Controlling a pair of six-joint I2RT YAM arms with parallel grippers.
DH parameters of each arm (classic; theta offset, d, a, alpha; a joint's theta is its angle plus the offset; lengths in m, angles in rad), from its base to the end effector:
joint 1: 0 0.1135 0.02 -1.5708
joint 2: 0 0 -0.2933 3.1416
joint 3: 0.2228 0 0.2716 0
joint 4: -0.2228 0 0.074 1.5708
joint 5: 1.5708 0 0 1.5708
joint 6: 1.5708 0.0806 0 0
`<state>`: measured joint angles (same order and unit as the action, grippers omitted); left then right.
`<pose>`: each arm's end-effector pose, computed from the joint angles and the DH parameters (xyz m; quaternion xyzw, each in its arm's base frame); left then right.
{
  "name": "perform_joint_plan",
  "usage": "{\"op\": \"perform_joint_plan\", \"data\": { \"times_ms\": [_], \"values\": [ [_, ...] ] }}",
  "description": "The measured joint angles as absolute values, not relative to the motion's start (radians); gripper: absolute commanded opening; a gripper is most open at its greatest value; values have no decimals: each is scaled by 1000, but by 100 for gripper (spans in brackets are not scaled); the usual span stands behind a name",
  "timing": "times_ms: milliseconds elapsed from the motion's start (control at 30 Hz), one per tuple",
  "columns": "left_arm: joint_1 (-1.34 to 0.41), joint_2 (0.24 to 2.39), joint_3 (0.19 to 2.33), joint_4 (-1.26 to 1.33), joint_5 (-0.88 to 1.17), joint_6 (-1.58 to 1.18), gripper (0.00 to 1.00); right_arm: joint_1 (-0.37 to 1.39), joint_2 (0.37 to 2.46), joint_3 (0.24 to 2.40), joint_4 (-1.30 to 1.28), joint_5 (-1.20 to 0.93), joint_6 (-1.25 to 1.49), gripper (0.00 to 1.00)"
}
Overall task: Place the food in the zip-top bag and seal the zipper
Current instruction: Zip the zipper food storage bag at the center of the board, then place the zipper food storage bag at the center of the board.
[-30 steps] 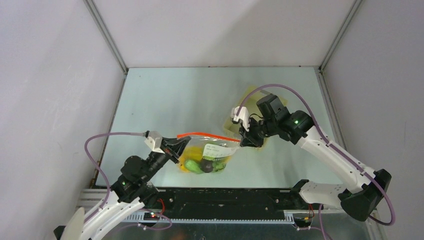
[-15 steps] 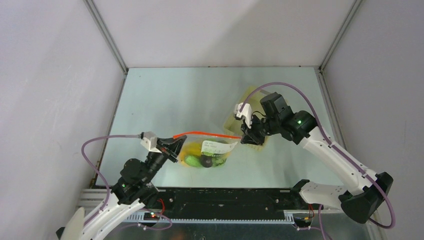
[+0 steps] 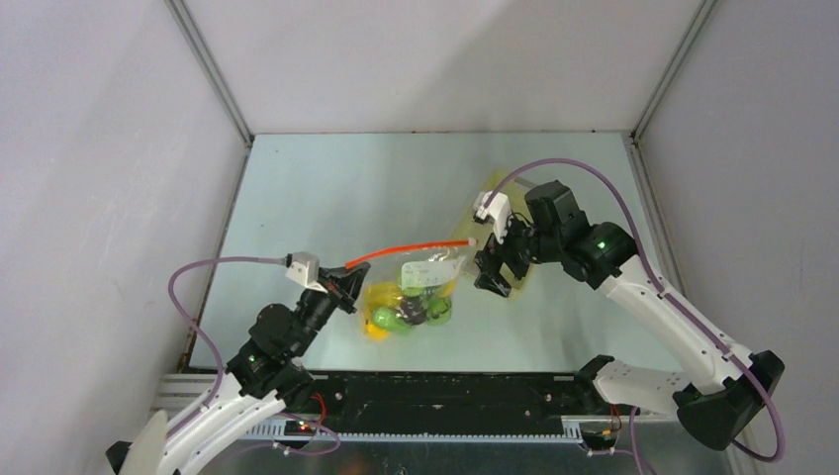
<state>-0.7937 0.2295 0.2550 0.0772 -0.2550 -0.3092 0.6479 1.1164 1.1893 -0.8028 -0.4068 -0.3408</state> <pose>0.1189 -0.0919 0.2626 0.0677 0.6677 -0.3133 0.6719 0.1892 0.1832 0.3575 -0.4968 0.7479 0.2434 0.3668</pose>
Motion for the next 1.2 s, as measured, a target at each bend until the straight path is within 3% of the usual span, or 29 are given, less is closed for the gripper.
{"op": "perform_joint_plan", "data": {
  "times_ms": [200,433,800,867,933,1000,1033,1100,1200],
  "values": [
    [-794,311,310,35,-470,-374,0,647,1054,1158,-726,-272,-239,100],
    [-749,451,336,36,-805,-419,0,635,839,1055,-583,-52,-147,99],
    [-386,917,522,186,-648,-358,0,626,745,975,-511,17,-104,99],
    [-308,1011,592,203,-587,-348,8,624,744,971,-509,23,-105,99],
    [-253,1104,661,220,-543,-333,26,624,744,967,-503,32,-105,99],
    [-217,1193,739,221,-514,-316,55,620,744,962,-497,43,-104,99],
    [-209,1230,775,220,-503,-303,87,618,744,959,-496,47,-104,99],
    [-194,1312,870,189,-477,-295,98,612,742,950,-492,60,-97,99],
    [-191,1366,963,143,-459,-287,100,596,739,942,-488,84,-65,100]
  ]
}}
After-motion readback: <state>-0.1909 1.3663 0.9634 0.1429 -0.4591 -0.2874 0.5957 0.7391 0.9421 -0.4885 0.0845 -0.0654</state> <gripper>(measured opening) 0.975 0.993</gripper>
